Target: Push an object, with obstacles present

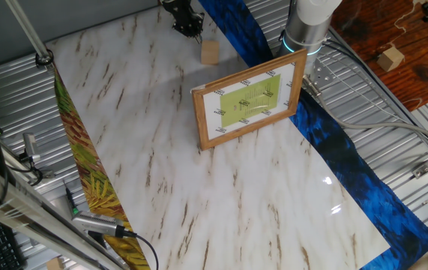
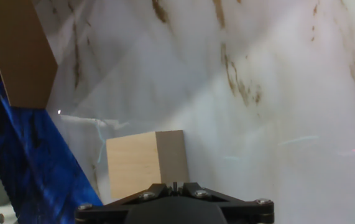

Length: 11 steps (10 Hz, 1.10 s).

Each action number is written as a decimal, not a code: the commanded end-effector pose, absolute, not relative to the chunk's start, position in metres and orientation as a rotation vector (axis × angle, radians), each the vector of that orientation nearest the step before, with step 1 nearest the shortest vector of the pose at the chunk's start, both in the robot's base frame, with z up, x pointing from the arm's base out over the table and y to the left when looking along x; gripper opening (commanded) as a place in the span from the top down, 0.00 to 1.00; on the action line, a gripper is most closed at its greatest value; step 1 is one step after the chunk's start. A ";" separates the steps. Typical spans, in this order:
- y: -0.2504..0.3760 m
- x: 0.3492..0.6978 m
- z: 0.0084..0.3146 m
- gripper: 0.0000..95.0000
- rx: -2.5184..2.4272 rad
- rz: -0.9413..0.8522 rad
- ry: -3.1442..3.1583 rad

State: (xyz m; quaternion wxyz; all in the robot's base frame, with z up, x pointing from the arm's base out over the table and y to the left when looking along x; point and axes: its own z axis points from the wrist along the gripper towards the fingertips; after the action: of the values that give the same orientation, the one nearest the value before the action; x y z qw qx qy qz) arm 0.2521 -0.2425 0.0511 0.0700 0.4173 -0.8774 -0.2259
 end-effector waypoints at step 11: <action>-0.243 0.252 0.051 1.00 1.389 -0.710 -2.517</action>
State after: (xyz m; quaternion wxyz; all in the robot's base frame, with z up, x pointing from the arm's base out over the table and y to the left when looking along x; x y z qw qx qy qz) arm 0.2520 -0.2424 0.0513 0.0901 0.4683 -0.8459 -0.2390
